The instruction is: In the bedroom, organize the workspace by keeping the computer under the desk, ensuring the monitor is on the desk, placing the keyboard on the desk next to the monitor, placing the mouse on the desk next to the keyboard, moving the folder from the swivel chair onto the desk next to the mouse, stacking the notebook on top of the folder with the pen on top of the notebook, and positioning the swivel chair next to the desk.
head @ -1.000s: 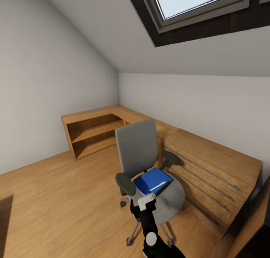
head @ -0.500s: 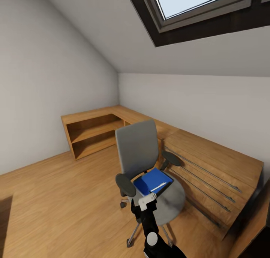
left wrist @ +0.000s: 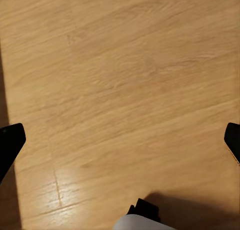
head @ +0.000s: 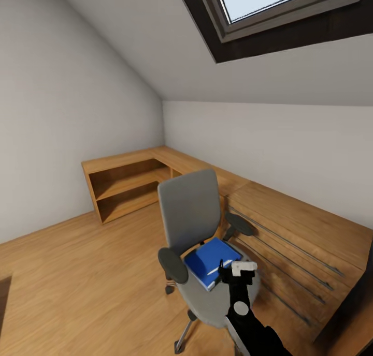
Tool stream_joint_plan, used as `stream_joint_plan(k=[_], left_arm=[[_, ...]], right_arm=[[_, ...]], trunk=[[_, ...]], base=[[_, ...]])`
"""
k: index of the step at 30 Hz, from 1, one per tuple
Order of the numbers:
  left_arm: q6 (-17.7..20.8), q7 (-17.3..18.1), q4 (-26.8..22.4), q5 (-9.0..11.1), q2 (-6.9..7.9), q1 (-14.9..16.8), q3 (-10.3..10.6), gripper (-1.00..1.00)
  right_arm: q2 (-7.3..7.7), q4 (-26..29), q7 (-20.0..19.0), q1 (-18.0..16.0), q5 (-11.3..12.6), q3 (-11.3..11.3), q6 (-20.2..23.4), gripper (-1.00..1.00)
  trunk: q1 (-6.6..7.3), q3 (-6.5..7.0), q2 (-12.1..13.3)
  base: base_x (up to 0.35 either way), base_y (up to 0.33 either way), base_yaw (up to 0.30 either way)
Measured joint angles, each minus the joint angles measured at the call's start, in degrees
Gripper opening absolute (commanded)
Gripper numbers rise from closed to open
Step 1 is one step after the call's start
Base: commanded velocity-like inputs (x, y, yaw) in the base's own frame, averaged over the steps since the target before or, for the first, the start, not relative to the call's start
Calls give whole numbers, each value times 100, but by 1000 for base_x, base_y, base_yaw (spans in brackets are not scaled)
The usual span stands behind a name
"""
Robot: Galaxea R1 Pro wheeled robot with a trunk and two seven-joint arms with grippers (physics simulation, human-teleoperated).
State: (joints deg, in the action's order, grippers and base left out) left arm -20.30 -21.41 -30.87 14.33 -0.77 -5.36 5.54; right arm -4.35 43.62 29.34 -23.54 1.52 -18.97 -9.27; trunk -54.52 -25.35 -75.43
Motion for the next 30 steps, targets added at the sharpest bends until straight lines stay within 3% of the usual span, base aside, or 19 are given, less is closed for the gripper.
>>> stream_joint_plan(k=[1, 2, 5, 6, 9, 15, 22, 28, 30], left_arm=[[0, 0, 1, 2, 0, 1, 0, 100], [0, 0, 1, 4, 0, 0, -1, 100], [0, 0, 1, 7, 5, 1, 0, 100], [0, 0, -2, 9, 6, 1, 0, 100], [-6, 0, -5, 16, 25, 1, -19, 100], [-14, 7, -7, 56, 105, 1, -101, 100], [-7, 0, -7, 60, 114, 1, -111, 100], [-10, 5, -11, 60, 115, 0, -114, 100], [-9, 3, -14, 60, 118, 0, -115, 100]], right_arm=[[-6, -64, -2, -7, 88, 217, 6, 100], [-17, -281, 4, -36, 474, 527, 25, 100], [-38, -821, -1, -384, 1529, 754, 79, 100], [-40, -1000, 1, -513, 1712, 776, 162, 100], [-38, -1315, 6, -780, 1946, 809, 610, 100], [-15, -1470, 55, -1058, 2088, 852, 1554, 100], [-34, -1473, 224, -1110, 2192, 906, 1811, 100], [-35, -1415, 338, -1114, 2761, 1114, 2015, 100], [-35, -1395, 348, -1114, 2797, 1124, 2040, 100]], trunk=[[0, 0, 0], [0, 0, 0], [0, 0, 0], [1, 0, 0], [0, 0, 0], [0, 0, 0], [-1, 0, 0], [0, 0, 0], [0, 0, 0]], base=[[305, 0, 0], [310, 0, 0], [314, 0, 0], [314, 0, 0], [300, 0, 0], [287, 0, 0], [226, 6, 0], [202, 130, 0], [207, 217, 0]])
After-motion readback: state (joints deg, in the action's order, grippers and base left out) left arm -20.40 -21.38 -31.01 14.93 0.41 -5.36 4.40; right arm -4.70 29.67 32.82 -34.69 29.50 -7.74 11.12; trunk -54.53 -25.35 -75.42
